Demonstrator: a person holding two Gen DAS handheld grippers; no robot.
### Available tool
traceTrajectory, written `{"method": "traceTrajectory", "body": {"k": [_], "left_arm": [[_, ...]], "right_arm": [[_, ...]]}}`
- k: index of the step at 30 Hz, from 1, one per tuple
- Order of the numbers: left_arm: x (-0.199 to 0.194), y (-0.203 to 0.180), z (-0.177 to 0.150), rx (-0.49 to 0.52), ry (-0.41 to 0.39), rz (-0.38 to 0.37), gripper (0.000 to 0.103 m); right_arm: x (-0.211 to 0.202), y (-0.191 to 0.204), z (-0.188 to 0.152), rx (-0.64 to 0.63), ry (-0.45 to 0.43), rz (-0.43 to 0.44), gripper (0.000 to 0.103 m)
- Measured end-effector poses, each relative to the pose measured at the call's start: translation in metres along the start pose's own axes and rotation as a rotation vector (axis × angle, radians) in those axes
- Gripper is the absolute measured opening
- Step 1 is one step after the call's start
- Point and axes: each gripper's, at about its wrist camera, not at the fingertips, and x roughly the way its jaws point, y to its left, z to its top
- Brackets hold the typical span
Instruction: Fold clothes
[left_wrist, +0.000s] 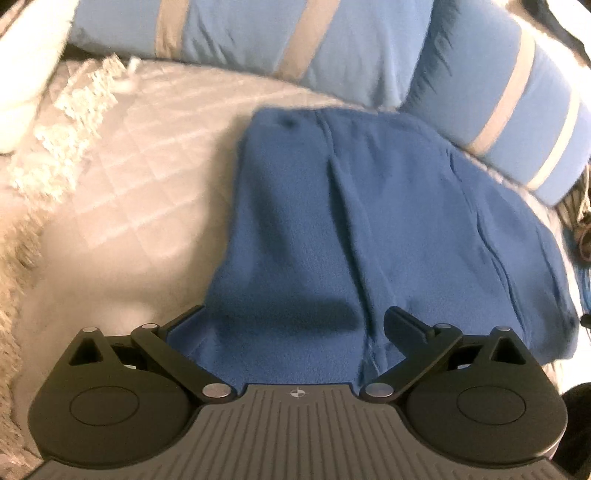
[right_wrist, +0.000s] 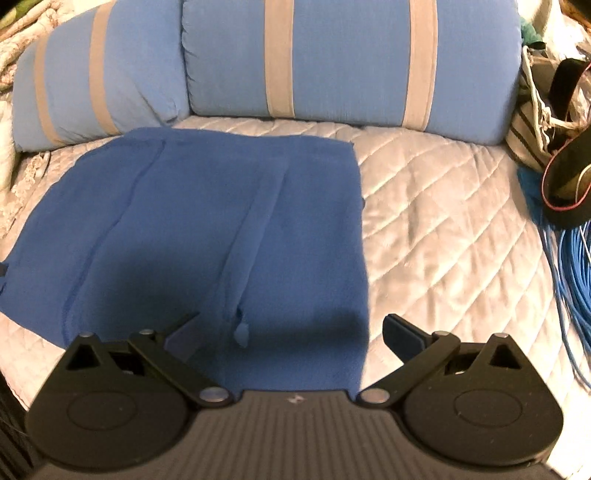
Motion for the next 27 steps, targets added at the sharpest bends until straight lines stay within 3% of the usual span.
{"method": "traceTrajectory", "body": {"k": [6,12,18,23,27], "left_arm": [[-0.007,0.021,0.021,-0.046,-0.043,-0.05,0.103],[0.014,0.034,0.042,-0.039,-0.024,-0.018,0.103],[0.044,0.042,0.06,-0.031,0.004,-0.027,0.102],[0.071,0.049,0.07,-0.056,0.017,-0.08,0.102],[0.086,0.058,0.067,-0.076,0.017,-0.136,0.103]], "right_arm": [[0.012,-0.02,0.02,-0.013,0.024,-0.02,0.101],[0.045,-0.046,0.041,0.054,0.05,0.021,0.101],[0.073,-0.063,0.055,0.097,0.062,0.116,0.101],[0.097,-0.074,0.065,0.153,0.092,0.147,0.101],[0.125,-0.088,0.058,0.249,0.147,0.223,0.101]]}}
